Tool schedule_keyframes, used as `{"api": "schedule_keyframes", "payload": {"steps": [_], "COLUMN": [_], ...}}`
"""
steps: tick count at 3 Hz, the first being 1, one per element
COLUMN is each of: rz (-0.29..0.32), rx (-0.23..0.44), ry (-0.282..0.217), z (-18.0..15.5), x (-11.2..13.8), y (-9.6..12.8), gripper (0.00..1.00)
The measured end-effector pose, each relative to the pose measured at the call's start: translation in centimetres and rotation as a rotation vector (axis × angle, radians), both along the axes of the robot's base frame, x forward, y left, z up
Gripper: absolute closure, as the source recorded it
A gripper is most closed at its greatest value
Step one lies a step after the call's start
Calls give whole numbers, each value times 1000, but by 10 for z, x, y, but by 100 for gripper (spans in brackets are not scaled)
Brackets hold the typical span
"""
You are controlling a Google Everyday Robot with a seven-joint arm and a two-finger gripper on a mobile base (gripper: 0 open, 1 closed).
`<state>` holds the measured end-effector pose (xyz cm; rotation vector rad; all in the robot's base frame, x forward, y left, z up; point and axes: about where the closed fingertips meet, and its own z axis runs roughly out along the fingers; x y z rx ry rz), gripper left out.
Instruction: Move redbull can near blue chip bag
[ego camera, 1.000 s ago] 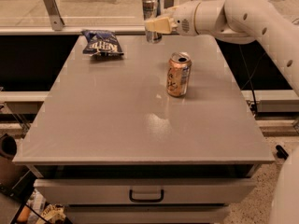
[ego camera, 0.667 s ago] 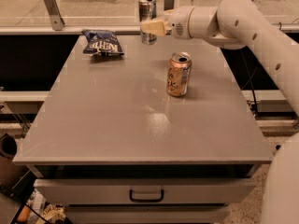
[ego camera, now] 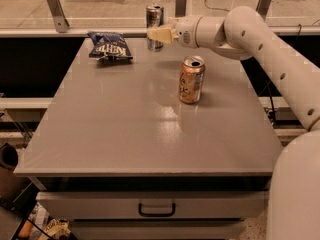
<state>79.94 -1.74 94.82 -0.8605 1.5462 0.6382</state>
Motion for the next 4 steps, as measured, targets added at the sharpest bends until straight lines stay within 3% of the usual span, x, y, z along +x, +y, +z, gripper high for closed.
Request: {"api": "schedule_keyframes", "payload": {"steps": [3, 4], "rz": [-42, -48], "rx": [-85, -70], "ry": [35, 41], "z": [-30, -44], "x": [6, 12], "y": [12, 14], "gripper": [100, 100]}}
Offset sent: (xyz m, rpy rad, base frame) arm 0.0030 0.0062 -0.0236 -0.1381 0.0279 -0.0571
